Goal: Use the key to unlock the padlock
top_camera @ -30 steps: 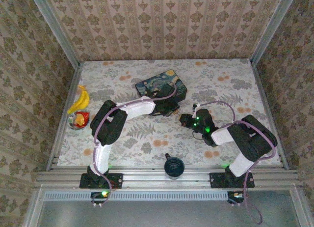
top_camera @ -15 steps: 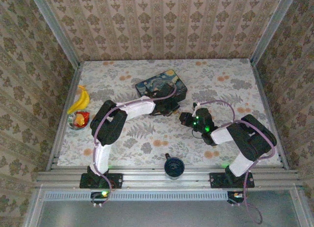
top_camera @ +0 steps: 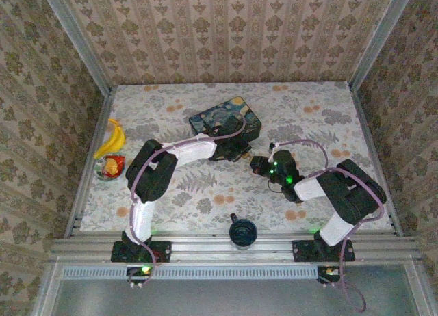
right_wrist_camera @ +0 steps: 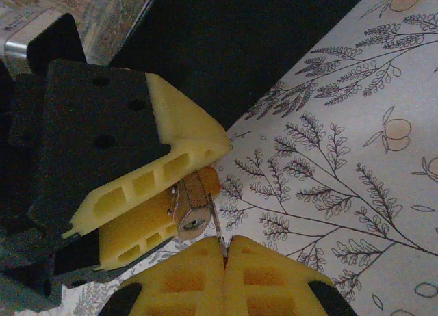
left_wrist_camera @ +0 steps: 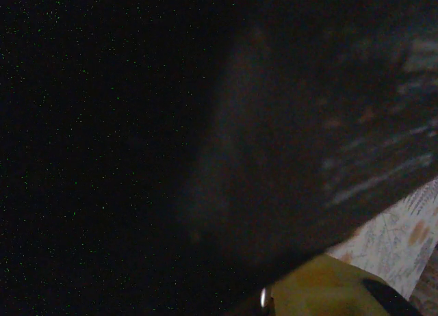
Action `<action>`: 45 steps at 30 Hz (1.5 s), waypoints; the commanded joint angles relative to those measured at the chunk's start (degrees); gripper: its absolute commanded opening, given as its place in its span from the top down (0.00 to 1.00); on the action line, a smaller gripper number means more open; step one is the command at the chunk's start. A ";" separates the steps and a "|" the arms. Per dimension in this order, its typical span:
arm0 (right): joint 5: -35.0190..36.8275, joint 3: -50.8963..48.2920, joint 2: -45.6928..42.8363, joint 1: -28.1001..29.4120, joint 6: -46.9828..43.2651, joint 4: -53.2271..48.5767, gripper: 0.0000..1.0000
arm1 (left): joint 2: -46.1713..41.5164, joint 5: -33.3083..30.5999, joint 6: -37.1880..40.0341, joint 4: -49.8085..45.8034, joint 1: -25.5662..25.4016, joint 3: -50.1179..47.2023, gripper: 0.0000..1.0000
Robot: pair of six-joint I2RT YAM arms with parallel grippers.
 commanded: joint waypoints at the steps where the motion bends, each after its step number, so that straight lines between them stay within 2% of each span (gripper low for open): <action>1: -0.16 -1.31 -3.09 0.46 0.39 -0.31 1.00 | -0.66 4.58 -4.00 2.07 -0.04 -1.46 1.00; 10: -0.58 -1.32 -7.03 0.46 -0.44 -4.67 1.00 | -0.67 4.82 -4.16 2.64 -0.04 -1.58 1.00; 45: 1.14 1.52 -1.63 0.37 2.36 -3.17 1.00 | -0.58 5.99 -4.66 3.81 0.14 -2.08 1.00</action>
